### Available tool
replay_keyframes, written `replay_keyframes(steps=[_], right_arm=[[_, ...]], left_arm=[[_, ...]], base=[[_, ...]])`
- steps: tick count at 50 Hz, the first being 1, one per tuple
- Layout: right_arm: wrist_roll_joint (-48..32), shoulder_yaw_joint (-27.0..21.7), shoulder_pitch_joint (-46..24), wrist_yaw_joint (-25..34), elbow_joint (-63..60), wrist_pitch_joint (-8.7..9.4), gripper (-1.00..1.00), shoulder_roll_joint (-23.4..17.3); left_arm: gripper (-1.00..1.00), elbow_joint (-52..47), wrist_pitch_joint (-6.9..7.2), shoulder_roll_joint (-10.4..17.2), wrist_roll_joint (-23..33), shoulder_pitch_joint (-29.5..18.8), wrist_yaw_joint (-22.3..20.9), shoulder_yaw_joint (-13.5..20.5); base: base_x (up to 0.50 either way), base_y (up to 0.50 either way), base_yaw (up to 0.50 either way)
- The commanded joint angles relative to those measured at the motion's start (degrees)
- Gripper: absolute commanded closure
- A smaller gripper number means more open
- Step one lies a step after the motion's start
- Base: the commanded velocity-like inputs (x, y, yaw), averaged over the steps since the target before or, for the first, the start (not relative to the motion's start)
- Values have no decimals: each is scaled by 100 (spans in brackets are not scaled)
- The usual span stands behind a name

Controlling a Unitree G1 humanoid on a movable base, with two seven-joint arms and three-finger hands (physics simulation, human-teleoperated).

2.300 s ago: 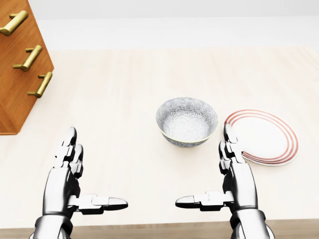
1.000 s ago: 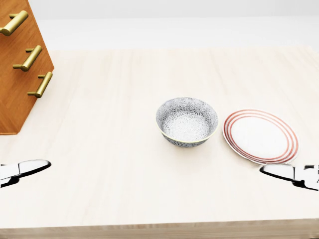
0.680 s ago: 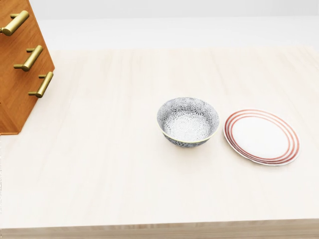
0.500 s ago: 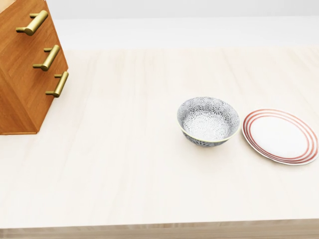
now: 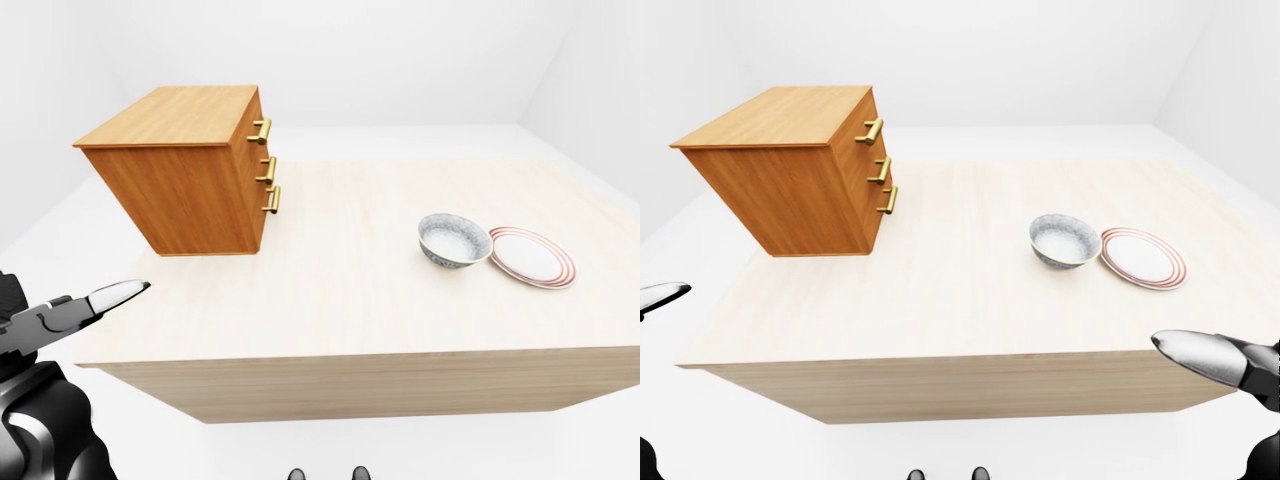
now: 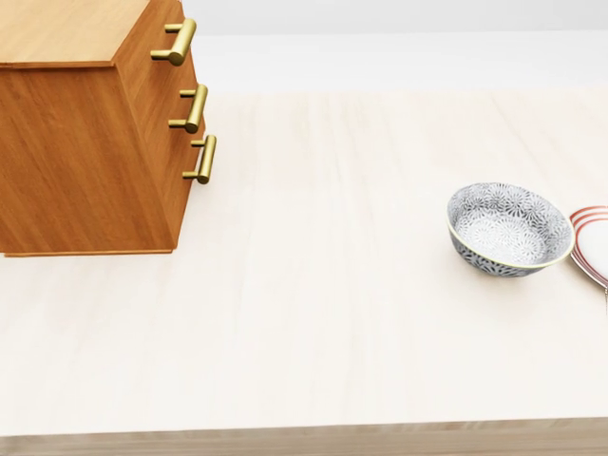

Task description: Put the bowl on top of the cabinet.

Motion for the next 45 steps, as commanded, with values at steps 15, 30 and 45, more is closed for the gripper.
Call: replay_keyframes(steps=[15, 30, 45], right_arm=[[-122, 70, 13, 62, -54, 0, -100, 80], [-228, 177, 27, 104, -4, 0, -100, 146], [-198, 163, 8, 96, -20, 0, -100, 130]], left_arm=[[-100, -95, 0, -35, -78, 53, -145, -87], [-100, -144, 0, -43, -76, 51, -141, -91], [-100, -144, 0, -37, -76, 33, -138, -98]], base=[[0, 50, 0], [17, 27, 0], [50, 0, 0]])
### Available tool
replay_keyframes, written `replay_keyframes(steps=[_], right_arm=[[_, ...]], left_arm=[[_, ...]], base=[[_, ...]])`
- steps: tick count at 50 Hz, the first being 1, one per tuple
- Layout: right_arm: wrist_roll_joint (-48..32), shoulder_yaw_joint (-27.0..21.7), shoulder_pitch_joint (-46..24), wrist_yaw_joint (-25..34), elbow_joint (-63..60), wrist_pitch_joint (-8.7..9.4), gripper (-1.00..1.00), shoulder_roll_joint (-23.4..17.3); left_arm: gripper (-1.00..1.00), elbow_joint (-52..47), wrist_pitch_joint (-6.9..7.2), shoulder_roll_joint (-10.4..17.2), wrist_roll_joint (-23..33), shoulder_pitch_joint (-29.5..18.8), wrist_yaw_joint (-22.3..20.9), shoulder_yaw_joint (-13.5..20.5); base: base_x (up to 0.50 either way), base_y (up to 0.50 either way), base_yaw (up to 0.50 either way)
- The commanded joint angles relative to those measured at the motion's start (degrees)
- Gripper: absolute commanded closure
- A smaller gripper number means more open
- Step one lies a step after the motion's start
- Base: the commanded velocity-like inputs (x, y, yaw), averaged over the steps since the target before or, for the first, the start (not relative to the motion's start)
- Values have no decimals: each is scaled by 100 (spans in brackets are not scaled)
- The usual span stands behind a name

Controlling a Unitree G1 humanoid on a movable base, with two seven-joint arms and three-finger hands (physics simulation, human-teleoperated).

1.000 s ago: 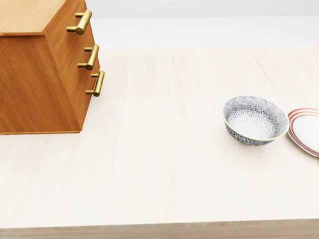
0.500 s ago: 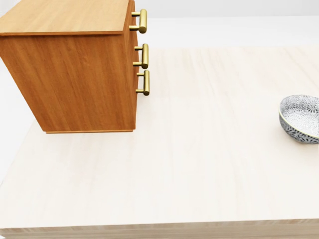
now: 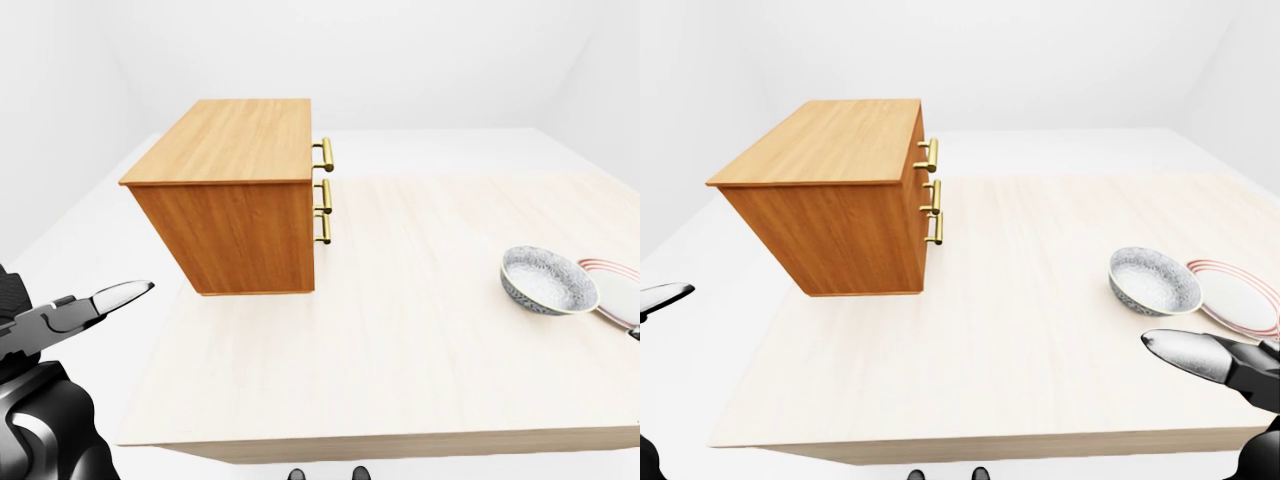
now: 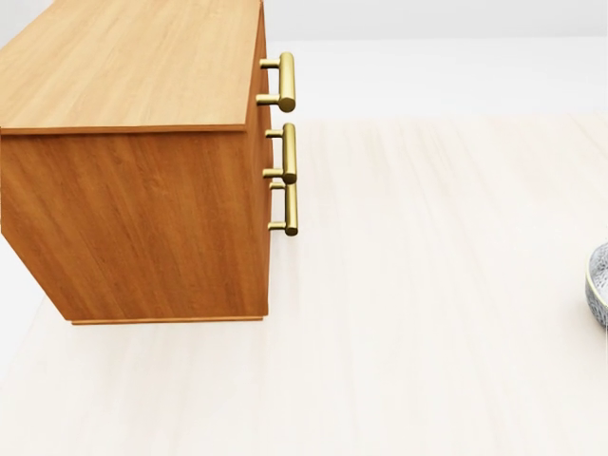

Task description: Put the bowl on top of the cabinet.

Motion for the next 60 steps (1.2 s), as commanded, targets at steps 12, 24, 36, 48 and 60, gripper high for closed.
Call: replay_keyframes(steps=[12, 24, 36, 48, 60], right_arm=[[-30, 41, -16, 18, 8, 0, -100, -5], [-113, 51, -11, 61, 65, 0, -100, -62], [-3524, 1394, -1056, 846, 3500, 0, -100, -1298], [-5578, 1523, -1538, 1030, 7331, 0, -100, -2647], [-6114, 2708, -2729, 587, 11084, -793, -100, -3725]], left_arm=[[-100, -100, 0, 8, -144, 24, -120, -22], [-100, -97, 0, 11, -146, 18, -118, -26], [-100, -69, 0, -9, -60, 14, -145, -106], [-100, -114, 0, -13, -24, -5, -152, -138], [-100, -116, 0, -12, -49, -2, -143, -136]], base=[[50, 0, 0], [47, 0, 0], [0, 0, 0], [0, 0, 0], [0, 0, 0]])
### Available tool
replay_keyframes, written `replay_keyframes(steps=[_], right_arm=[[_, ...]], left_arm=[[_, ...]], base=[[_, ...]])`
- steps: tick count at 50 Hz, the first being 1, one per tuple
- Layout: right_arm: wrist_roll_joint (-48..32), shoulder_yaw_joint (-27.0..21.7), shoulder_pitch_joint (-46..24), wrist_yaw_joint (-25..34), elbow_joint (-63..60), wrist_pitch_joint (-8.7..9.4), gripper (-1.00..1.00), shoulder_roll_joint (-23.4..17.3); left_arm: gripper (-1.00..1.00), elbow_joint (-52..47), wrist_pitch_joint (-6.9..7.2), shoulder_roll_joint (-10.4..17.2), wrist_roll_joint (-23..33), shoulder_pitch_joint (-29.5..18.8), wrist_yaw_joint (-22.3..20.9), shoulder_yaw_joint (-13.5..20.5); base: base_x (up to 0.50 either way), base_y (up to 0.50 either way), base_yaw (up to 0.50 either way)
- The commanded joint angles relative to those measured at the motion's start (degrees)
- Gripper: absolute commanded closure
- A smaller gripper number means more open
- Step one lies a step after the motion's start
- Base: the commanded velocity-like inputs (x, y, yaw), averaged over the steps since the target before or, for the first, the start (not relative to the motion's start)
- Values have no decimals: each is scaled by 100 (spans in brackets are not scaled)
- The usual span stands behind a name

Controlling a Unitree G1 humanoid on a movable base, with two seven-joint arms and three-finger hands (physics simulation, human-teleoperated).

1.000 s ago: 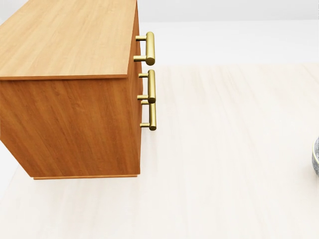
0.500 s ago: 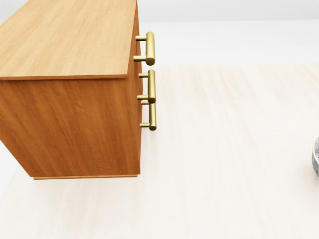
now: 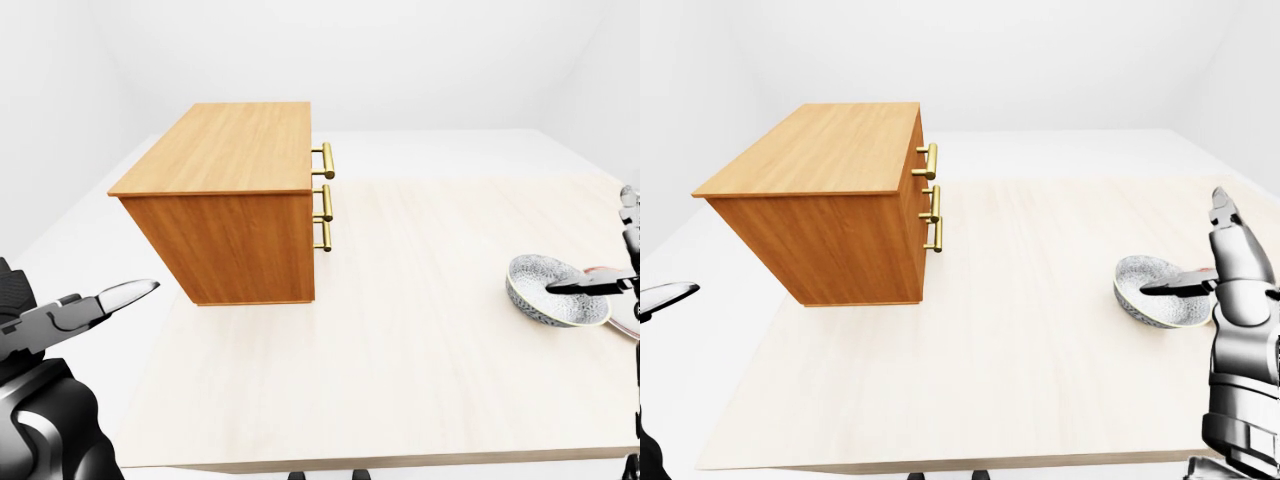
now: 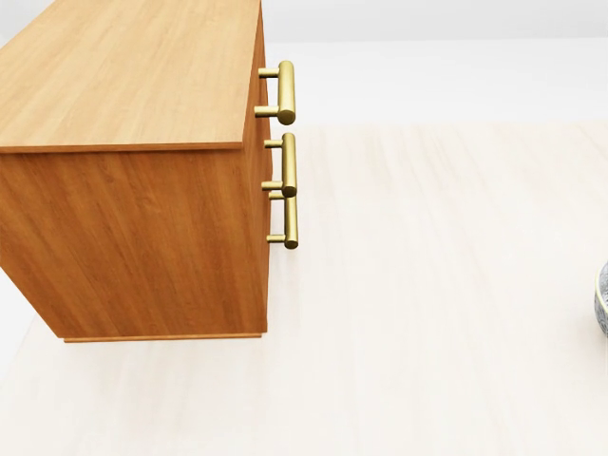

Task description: Put the bowl on top of the cabinet.

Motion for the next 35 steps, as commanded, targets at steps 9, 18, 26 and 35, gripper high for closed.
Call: replay_keyframes(steps=[9, 18, 26, 35], right_arm=[[-991, 1482, -1047, -459, 4589, -762, -100, -989], [-1121, 1782, -961, -636, 5059, -762, -100, -884], [-1197, 1866, -902, -582, 5193, -760, -100, -790], [-1099, 1843, -699, -630, 5287, -762, -100, -782]], left_arm=[[-100, -95, 0, 8, -132, 32, -130, -30], [-100, -81, 0, 18, -137, 9, -127, -32], [-100, -110, 0, 12, -127, 13, -120, -48], [-100, -121, 0, -5, -99, 20, -119, -75]], base=[[0, 0, 0], [0, 0, 0], [0, 0, 0], [0, 0, 0]])
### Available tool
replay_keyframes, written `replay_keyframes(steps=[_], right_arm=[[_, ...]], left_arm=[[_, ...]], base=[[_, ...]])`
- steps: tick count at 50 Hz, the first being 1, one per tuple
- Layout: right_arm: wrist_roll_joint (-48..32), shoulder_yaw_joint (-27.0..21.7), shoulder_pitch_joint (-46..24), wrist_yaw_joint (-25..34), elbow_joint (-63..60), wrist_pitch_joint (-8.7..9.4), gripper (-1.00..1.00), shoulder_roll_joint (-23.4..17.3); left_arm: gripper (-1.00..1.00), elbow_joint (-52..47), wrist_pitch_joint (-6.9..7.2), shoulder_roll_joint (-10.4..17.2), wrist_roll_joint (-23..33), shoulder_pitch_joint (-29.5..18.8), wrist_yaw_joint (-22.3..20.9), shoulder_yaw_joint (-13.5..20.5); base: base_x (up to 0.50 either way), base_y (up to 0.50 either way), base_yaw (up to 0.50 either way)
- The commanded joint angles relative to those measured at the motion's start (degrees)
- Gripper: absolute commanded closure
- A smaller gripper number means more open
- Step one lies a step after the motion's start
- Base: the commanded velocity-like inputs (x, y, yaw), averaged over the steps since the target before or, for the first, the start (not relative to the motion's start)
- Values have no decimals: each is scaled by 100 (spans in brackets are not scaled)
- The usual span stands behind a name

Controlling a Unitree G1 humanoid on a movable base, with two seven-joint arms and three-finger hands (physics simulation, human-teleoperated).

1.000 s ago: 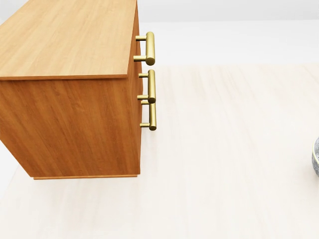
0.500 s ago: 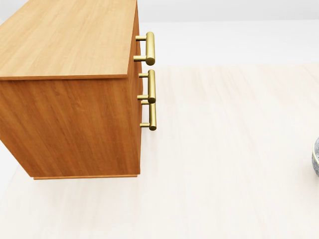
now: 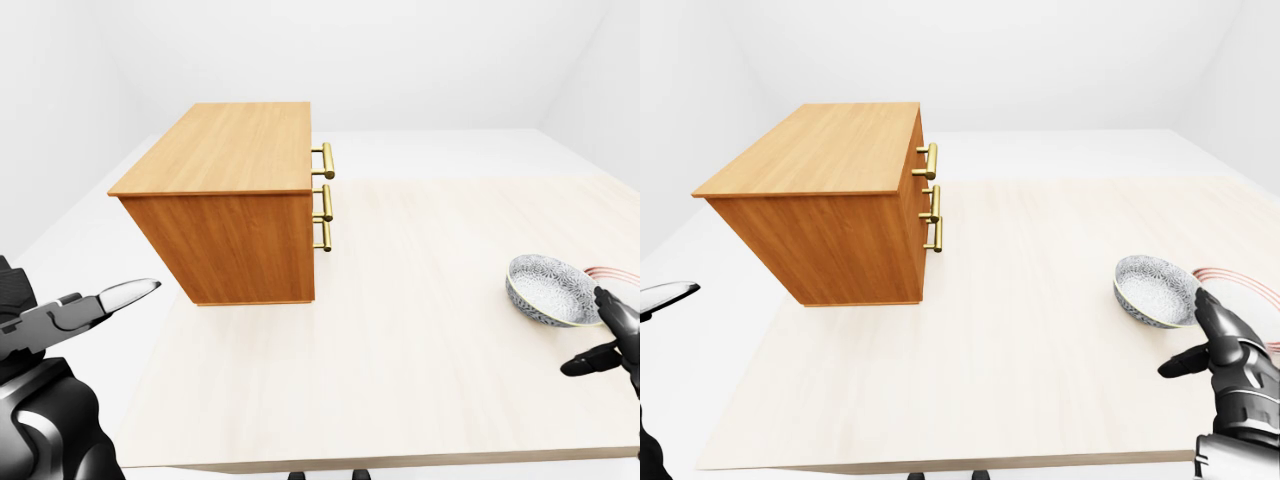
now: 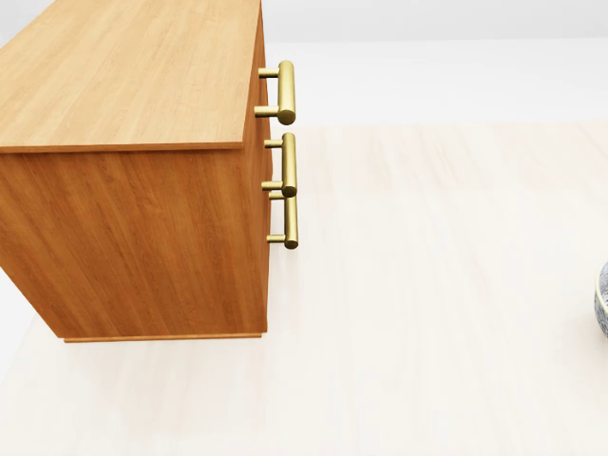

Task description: Put the bowl on top of the cabinet.

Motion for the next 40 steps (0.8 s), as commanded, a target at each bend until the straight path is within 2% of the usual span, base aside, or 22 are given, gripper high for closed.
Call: replay_keyframes(steps=[1, 18, 35, 40], right_arm=[[-9, 119, 164, -63, 321, 0, -100, 8], [66, 10, 135, 136, 207, 37, -100, -387], [-329, 75, -474, 391, -114, 304, -100, -490], [-595, 122, -810, 632, -420, 468, -100, -521]], left_arm=[[-100, -86, 0, -16, -103, 51, -136, -44], [-100, -62, 0, -60, -40, 85, -176, -88], [-100, -77, 0, -61, -38, 74, -175, -91], [-100, -85, 0, -59, -37, 69, -170, -103]], base=[[0, 0, 0], [0, 0, 0], [0, 0, 0], [0, 0, 0]])
